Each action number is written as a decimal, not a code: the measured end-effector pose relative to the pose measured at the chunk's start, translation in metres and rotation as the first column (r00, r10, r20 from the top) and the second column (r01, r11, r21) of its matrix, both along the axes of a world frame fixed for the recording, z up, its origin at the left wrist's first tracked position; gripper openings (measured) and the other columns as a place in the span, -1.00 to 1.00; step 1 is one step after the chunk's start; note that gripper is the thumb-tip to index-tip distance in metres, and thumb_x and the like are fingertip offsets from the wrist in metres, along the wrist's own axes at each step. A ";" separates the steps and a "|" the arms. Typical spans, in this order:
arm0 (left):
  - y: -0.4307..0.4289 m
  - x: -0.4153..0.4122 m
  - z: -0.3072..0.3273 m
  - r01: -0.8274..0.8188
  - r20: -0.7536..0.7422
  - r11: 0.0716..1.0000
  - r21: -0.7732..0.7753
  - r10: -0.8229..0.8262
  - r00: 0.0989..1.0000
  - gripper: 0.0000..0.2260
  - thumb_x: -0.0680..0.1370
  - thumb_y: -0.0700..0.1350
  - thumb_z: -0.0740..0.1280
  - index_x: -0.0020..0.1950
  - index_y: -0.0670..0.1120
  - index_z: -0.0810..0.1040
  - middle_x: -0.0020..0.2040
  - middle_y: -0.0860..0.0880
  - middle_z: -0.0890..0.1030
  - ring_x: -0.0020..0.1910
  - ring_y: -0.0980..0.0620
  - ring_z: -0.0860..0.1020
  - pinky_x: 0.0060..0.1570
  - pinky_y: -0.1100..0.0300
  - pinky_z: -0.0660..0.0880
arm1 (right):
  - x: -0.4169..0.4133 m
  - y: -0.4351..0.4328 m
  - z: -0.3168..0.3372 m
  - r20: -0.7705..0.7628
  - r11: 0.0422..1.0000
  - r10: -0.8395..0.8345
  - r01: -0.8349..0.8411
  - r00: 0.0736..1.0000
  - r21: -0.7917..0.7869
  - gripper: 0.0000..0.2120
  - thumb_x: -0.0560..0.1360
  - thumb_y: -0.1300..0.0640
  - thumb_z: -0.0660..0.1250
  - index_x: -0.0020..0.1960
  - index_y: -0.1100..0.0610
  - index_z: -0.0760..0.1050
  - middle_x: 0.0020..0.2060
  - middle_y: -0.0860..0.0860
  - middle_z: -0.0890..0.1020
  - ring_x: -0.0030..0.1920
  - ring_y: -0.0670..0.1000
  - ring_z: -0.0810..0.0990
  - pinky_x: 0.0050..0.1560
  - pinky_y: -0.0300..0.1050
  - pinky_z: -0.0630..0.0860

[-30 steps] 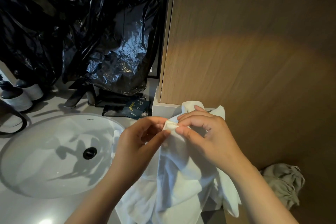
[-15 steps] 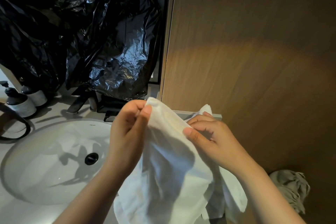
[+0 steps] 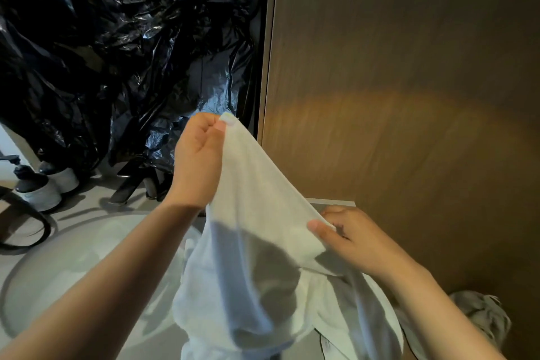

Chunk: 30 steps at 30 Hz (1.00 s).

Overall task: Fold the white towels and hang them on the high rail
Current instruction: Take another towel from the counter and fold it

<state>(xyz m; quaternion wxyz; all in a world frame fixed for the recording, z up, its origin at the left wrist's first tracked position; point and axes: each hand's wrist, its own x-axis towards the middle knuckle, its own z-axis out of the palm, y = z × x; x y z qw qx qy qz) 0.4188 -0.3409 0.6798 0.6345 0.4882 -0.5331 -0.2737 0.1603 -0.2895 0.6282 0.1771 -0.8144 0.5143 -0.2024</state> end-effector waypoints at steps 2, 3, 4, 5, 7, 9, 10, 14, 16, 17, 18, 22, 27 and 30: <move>-0.007 0.003 -0.005 -0.032 0.039 1.000 0.001 0.032 0.999 -0.83 0.61 -0.06 0.20 -0.16 0.09 0.48 -0.23 0.12 0.53 -0.24 0.17 0.47 -0.19 0.31 0.43 | -0.008 0.001 -0.010 -0.007 0.998 -0.028 0.028 1.000 0.063 -0.56 0.61 -0.18 0.15 -0.38 0.00 0.34 -0.34 -0.05 0.44 -0.34 -0.08 0.43 -0.26 -0.07 0.36; -0.009 0.004 -0.009 -0.052 0.057 0.999 0.012 0.051 0.997 -0.83 0.62 -0.08 0.19 -0.14 0.06 0.48 -0.23 0.12 0.52 -0.23 0.17 0.47 -0.19 0.30 0.42 | -0.011 0.002 -0.014 -0.009 0.995 -0.034 0.034 0.999 0.089 -0.56 0.59 -0.21 0.13 -0.36 0.00 0.38 -0.31 -0.04 0.46 -0.31 -0.08 0.46 -0.22 -0.05 0.39; -0.012 0.006 -0.013 -0.074 0.074 0.997 0.027 0.072 0.995 -0.85 0.63 -0.10 0.19 -0.11 0.01 0.48 -0.23 0.11 0.52 -0.23 0.16 0.46 -0.18 0.28 0.42 | -0.012 0.003 -0.018 0.002 0.993 -0.040 0.039 0.999 0.109 -0.57 0.57 -0.25 0.12 -0.34 -0.02 0.40 -0.30 -0.04 0.48 -0.30 -0.09 0.48 -0.21 -0.07 0.39; -0.015 0.007 -0.016 -0.099 0.090 0.994 0.043 0.095 0.991 -0.86 0.63 -0.10 0.18 -0.08 -0.04 0.49 -0.23 0.11 0.51 -0.23 0.15 0.46 -0.18 0.25 0.41 | -0.014 0.005 -0.021 0.039 0.990 -0.049 0.043 0.998 0.131 -0.60 0.55 -0.27 0.14 -0.33 -0.05 0.42 -0.29 -0.05 0.49 -0.28 -0.10 0.49 -0.21 -0.11 0.39; -0.020 0.009 -0.020 -0.140 0.106 0.988 0.065 0.133 0.985 -0.86 0.63 -0.09 0.18 -0.05 -0.08 0.49 -0.24 0.10 0.51 -0.25 0.16 0.45 -0.20 0.24 0.40 | -0.016 0.008 -0.029 0.162 0.982 -0.076 0.046 0.984 0.182 -0.72 0.52 -0.24 0.23 -0.27 -0.14 0.53 -0.24 -0.09 0.56 -0.20 -0.12 0.54 -0.16 -0.15 0.43; -0.024 0.012 -0.021 -0.154 0.093 0.985 0.078 0.146 0.985 -0.87 0.63 -0.07 0.18 -0.04 -0.07 0.48 -0.22 0.07 0.52 -0.23 0.13 0.46 -0.19 0.22 0.40 | -0.020 0.010 -0.036 0.215 0.975 -0.114 0.067 0.970 0.213 -0.85 0.52 -0.12 0.35 -0.14 -0.12 0.63 -0.16 -0.11 0.62 -0.09 -0.09 0.59 -0.03 -0.10 0.50; -0.026 0.013 -0.021 -0.152 0.084 0.985 0.085 0.145 0.986 -0.86 0.63 -0.07 0.18 -0.03 -0.07 0.48 -0.20 0.03 0.53 -0.21 0.09 0.46 -0.17 0.18 0.40 | -0.022 0.010 -0.040 0.197 0.972 -0.129 0.085 0.972 0.218 -0.85 0.53 -0.05 0.39 -0.11 -0.01 0.66 -0.12 -0.06 0.64 -0.05 -0.03 0.61 0.03 -0.02 0.51; -0.027 0.016 -0.022 -0.143 0.098 0.985 0.092 0.134 0.986 -0.85 0.63 -0.08 0.16 0.02 -0.09 0.49 -0.12 -0.06 0.55 -0.14 0.02 0.49 -0.10 0.09 0.43 | -0.027 0.010 -0.056 0.092 0.963 -0.164 0.139 0.982 0.230 -0.63 0.56 0.09 0.37 -0.20 0.41 0.49 -0.12 0.26 0.58 -0.07 0.23 0.56 0.02 0.12 0.47; -0.027 0.018 -0.022 -0.142 0.090 0.985 0.096 0.134 0.987 -0.85 0.63 -0.08 0.16 0.03 -0.09 0.49 -0.11 -0.06 0.55 -0.14 0.02 0.49 -0.10 0.10 0.43 | -0.029 0.012 -0.059 0.154 0.962 -0.197 0.161 0.968 0.222 -0.68 0.58 0.15 0.34 -0.20 0.40 0.50 -0.13 0.24 0.57 -0.05 0.21 0.56 0.02 0.09 0.47; -0.028 0.020 -0.023 -0.151 0.084 0.984 0.096 0.144 0.986 -0.86 0.63 -0.08 0.16 0.02 -0.08 0.49 -0.13 -0.03 0.55 -0.16 0.04 0.49 -0.11 0.12 0.42 | -0.031 0.013 -0.058 0.230 0.960 -0.236 0.190 0.944 0.204 -0.75 0.59 0.16 0.32 -0.15 0.34 0.56 -0.10 0.18 0.60 -0.01 0.14 0.58 0.04 0.05 0.48; -0.028 0.023 -0.022 -0.165 0.081 0.982 0.096 0.157 0.984 -0.86 0.63 -0.07 0.17 0.02 -0.07 0.49 -0.14 0.00 0.54 -0.17 0.06 0.48 -0.13 0.14 0.41 | -0.032 0.014 -0.055 0.335 0.953 -0.289 0.237 0.897 0.186 -0.80 0.60 0.17 0.29 -0.09 0.26 0.62 -0.06 0.11 0.63 0.02 0.06 0.60 0.05 -0.01 0.50; -0.034 0.037 -0.021 -0.210 0.071 0.973 0.093 0.204 0.976 -0.86 0.62 -0.05 0.18 0.03 -0.06 0.49 -0.16 0.05 0.55 -0.17 0.08 0.49 -0.14 0.17 0.41 | -0.042 0.006 -0.026 0.629 0.910 -0.374 0.401 0.682 0.107 -0.80 0.61 0.06 0.21 -0.01 0.07 0.61 -0.02 0.02 0.65 0.02 -0.03 0.61 0.00 -0.15 0.50; -0.043 0.048 -0.018 -0.262 0.108 0.961 0.091 0.252 0.962 -0.89 0.62 -0.07 0.17 0.02 -0.03 0.47 -0.17 0.18 0.49 -0.19 0.25 0.44 -0.21 0.32 0.31 | -0.064 -0.010 0.025 0.341 0.930 -0.281 0.343 0.897 -0.136 -0.58 0.55 -0.30 0.10 -0.30 -0.10 0.52 -0.22 -0.15 0.54 -0.15 -0.14 0.55 -0.19 -0.19 0.43; -0.047 0.046 -0.014 -0.255 0.107 0.962 0.093 0.245 0.963 -0.89 0.63 -0.09 0.16 0.03 -0.03 0.46 -0.17 0.17 0.48 -0.20 0.25 0.43 -0.24 0.34 0.29 | -0.078 -0.023 0.050 -0.080 0.899 -0.390 0.361 0.917 -0.247 -0.38 0.51 -0.42 0.00 -0.42 -0.01 0.47 -0.42 -0.06 0.51 -0.39 -0.08 0.53 -0.36 -0.03 0.49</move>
